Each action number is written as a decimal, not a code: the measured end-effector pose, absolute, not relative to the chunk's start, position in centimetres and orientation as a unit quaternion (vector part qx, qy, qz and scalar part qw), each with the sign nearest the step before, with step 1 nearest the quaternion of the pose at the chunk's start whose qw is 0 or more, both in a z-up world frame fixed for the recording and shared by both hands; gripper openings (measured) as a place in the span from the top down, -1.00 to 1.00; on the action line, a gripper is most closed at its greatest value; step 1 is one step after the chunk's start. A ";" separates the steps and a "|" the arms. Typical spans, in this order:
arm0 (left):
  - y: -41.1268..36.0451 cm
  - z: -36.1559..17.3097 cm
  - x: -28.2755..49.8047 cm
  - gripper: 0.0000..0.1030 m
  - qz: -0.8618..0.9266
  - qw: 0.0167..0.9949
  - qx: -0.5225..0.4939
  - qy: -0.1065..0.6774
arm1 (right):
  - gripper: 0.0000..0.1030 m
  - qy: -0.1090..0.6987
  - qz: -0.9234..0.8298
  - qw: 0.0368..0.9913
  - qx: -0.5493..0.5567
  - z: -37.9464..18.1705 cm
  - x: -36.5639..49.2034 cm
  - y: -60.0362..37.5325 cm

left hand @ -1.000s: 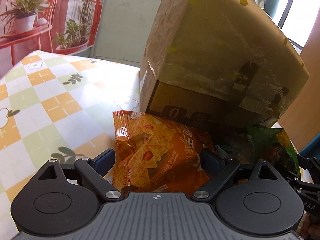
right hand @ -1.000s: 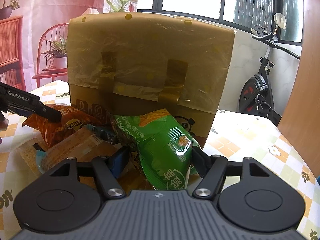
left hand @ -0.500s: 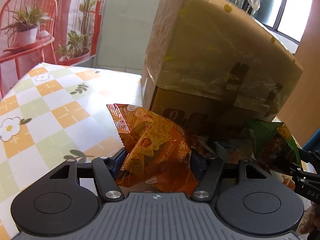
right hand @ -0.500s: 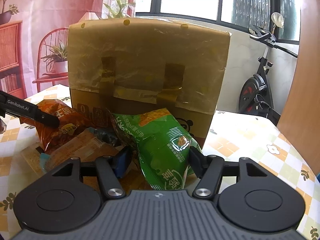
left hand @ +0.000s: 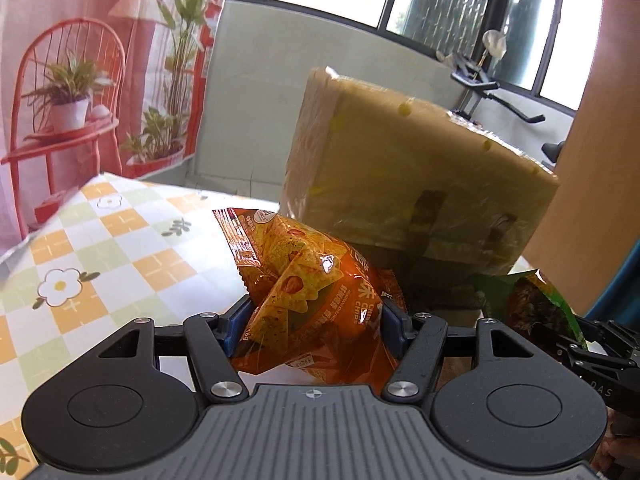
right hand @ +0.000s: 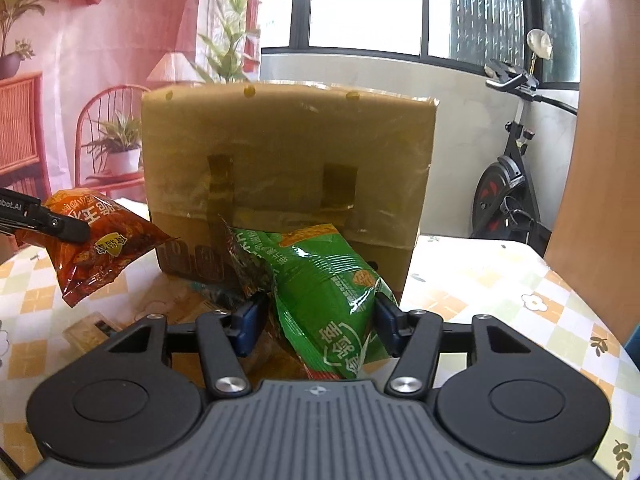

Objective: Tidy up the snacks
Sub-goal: 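Lift both held bags and carry them over the box opening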

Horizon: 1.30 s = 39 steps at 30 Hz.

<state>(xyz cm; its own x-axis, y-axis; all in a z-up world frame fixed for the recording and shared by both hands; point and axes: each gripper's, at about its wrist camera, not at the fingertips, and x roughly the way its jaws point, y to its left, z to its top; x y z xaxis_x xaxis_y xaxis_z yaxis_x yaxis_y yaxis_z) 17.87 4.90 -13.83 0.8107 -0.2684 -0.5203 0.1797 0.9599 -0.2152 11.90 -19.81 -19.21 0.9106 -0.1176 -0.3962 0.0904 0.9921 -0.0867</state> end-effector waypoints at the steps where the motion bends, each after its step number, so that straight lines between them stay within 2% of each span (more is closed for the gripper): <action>1: 4.8 -13.7 17.5 -0.31 -0.118 0.949 -0.078 0.281 | -0.14 0.203 -0.053 0.977 -0.032 -19.1 11.6 -19.7; 16: 4.9 -12.4 14.2 -0.31 -0.121 0.952 -0.098 0.265 | -0.11 0.174 -0.044 0.983 -0.030 -16.9 8.4 -18.6; 21: 4.7 -10.7 14.2 -0.31 -0.133 0.957 -0.095 0.238 | -0.11 0.154 -0.037 0.987 -0.036 -15.5 7.6 -18.0; 29: 2.8 -6.6 16.1 -0.31 -0.168 0.965 -0.072 0.190 | -0.10 0.106 -0.027 0.994 -0.026 -11.3 7.8 -18.5; 39: -0.3 -2.5 20.6 -0.32 -0.191 0.969 -0.053 0.147 | -0.10 0.040 -0.014 0.999 -0.024 -4.8 11.9 -20.5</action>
